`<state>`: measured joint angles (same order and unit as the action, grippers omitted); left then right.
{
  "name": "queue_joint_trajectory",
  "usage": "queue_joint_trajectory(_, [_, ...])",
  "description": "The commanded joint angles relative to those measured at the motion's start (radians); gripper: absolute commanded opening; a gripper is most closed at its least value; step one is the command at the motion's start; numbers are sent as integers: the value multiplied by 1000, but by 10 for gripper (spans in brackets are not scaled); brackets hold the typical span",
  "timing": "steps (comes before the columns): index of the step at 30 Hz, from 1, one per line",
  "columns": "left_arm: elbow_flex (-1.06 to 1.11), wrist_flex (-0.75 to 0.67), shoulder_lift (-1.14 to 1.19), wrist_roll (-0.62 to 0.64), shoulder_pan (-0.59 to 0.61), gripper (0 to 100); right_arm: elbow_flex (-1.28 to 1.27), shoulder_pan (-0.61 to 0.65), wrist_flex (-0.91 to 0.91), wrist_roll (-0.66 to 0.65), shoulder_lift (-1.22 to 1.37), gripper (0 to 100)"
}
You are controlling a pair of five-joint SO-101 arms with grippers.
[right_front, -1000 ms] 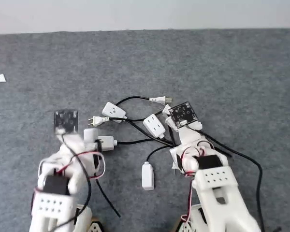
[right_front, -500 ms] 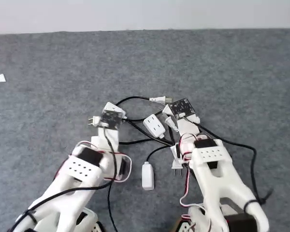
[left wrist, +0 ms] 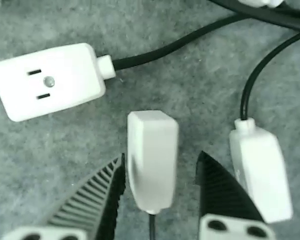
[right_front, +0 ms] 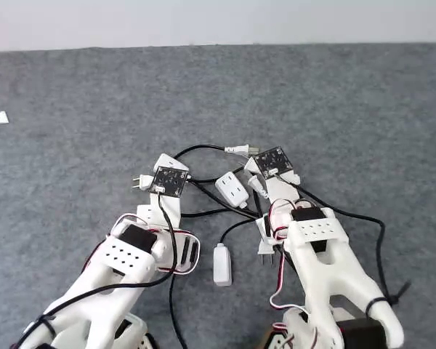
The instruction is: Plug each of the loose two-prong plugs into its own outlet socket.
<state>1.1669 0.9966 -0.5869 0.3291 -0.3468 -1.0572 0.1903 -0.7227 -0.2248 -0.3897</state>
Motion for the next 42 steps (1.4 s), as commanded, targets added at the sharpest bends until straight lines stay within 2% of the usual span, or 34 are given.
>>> queue_joint_trajectory(1, [-38,-29,-5,-9,72,213,60,2,16,11,12,20])
queue_joint_trajectory(5, [-51,-80,-5,-29,178,213,60,2,18,12,12,20])
queue_joint_trajectory(7, [-47,-86,-3,-29,180,197,60,4,18,12,12,18])
queue_joint_trajectory(12, [13,-158,3,-34,63,2,60,4,18,12,12,17])
queue_joint_trajectory(16, [36,-184,-5,-34,37,11,60,4,18,12,12,17])
queue_joint_trajectory(25, [-41,-78,-5,-58,-77,13,58,28,21,5,13,19])
queue_joint_trajectory(28, [-87,-49,-5,-135,-63,14,55,27,27,5,13,19])
queue_joint_trajectory(35, [-225,64,-5,-123,98,15,55,28,27,5,13,19])
queue_joint_trajectory(42, [-220,71,5,-170,97,19,55,28,25,3,13,19])
